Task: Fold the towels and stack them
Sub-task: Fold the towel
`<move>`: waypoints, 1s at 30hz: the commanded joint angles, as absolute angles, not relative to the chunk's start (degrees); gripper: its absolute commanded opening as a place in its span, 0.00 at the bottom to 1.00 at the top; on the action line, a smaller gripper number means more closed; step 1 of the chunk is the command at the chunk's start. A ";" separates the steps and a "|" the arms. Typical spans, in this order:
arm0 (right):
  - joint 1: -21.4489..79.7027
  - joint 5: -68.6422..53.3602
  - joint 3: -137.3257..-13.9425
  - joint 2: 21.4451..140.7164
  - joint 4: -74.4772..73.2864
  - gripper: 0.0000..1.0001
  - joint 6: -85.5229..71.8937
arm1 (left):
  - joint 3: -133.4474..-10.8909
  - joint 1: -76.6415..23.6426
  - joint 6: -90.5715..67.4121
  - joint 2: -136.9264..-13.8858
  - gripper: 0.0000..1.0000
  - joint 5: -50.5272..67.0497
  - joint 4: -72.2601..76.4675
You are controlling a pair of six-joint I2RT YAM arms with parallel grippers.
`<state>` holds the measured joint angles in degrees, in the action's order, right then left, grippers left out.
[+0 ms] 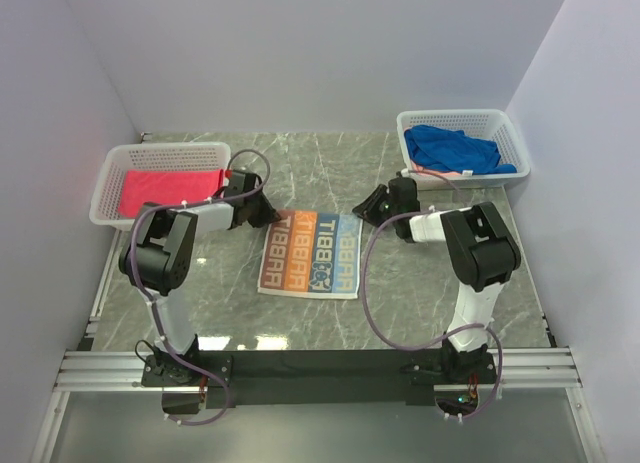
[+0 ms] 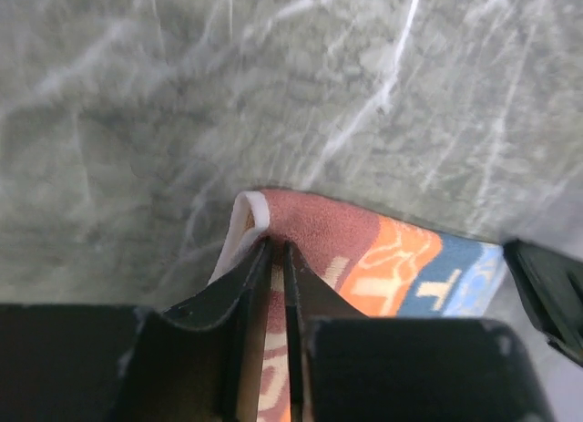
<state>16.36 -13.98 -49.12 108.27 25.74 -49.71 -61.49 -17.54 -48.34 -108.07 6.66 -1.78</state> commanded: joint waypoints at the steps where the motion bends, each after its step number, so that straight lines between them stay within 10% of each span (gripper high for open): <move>1: 15.38 -10.37 -55.87 110.30 19.35 0.34 -45.54 | -55.40 -18.54 -55.18 -106.35 0.18 10.80 3.68; 16: 22.22 -11.95 -55.30 89.59 -2.54 0.42 -24.96 | -59.15 -19.86 -49.23 -87.72 0.50 -7.55 -8.96; 27: 42.44 -10.28 -46.24 83.05 -12.13 0.41 -26.45 | -51.08 -26.10 -44.38 -79.48 0.54 -8.88 -17.83; 30: 42.98 -11.43 -43.43 84.55 -11.60 0.41 -27.33 | -46.33 -26.10 -44.30 -74.21 0.78 -10.89 -19.76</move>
